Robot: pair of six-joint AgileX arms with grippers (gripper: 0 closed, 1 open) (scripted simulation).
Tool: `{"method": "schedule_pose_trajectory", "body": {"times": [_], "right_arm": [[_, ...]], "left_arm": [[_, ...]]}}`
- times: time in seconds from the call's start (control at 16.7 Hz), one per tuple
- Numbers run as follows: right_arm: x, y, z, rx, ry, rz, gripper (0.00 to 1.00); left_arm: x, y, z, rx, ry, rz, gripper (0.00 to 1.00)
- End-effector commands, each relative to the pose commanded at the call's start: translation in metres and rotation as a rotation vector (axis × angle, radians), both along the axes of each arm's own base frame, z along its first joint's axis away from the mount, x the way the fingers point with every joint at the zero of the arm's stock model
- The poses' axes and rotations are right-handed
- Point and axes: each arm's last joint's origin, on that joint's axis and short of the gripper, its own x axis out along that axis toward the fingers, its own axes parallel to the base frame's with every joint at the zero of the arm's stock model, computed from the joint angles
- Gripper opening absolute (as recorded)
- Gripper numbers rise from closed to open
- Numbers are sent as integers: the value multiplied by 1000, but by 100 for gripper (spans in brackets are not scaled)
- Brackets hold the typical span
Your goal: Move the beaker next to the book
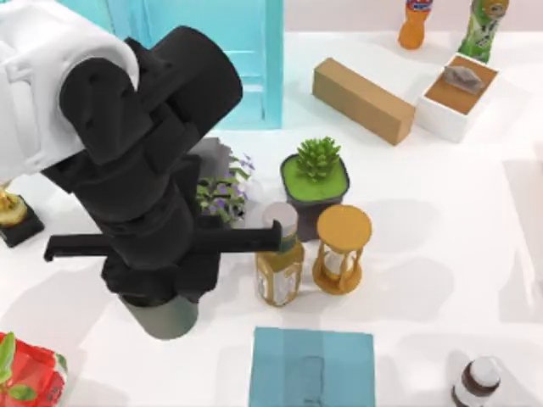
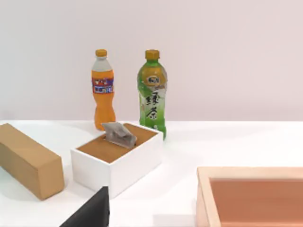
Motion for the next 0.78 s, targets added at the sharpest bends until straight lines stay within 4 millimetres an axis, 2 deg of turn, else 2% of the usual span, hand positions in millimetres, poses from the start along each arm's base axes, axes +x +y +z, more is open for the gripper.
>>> {"method": "schedule_pose_trajectory", "body": {"times": [0.18,0.36,0.78], "right_arm": [[0,0,0,0,0,0,100],[0,0,0,0,0,0,100],[0,0,0,0,0,0,100]], "left_arm": [[-25,-23,-10,63,14,56,0],[-40,-34,-17,102,12,76,0],[-41,-34,-17,102,9,79,0]]}}
